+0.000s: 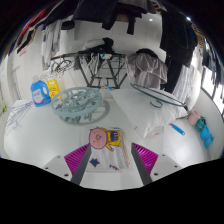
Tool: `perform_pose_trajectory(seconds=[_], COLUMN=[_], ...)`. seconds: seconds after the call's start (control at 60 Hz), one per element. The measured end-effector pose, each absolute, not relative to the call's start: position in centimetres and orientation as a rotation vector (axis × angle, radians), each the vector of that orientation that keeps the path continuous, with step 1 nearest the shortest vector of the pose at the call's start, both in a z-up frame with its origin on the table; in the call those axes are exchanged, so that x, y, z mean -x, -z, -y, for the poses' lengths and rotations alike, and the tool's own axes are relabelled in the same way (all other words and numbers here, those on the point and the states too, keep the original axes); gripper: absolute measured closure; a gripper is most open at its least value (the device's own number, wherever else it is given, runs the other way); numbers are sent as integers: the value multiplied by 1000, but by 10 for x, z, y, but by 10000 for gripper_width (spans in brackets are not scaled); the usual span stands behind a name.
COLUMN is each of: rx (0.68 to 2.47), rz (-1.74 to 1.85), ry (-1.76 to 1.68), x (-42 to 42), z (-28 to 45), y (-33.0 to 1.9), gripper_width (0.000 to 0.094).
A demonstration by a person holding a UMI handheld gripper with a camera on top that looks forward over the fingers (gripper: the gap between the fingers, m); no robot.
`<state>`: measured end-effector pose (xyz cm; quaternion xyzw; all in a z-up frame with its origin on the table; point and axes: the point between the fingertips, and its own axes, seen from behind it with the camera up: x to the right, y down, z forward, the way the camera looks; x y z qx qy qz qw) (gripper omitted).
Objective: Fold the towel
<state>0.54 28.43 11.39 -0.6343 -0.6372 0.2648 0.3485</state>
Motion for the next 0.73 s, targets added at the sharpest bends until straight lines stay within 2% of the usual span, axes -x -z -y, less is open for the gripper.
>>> perform_pose_trajectory(seconds=[0.183,0.3,0.417,0.55,0.733], rx=[1636,1602,1605,1671,1615], rz=[1699,1676,1641,1584,1570], ry=[-687,-711,-716,-717,-727], x=[-113,-163,-191,-201,-192], z=[-268,-264,-265,-273,-275], y=[-204,-243,-251,-246,-262], gripper_width=[87,86,88,85,86])
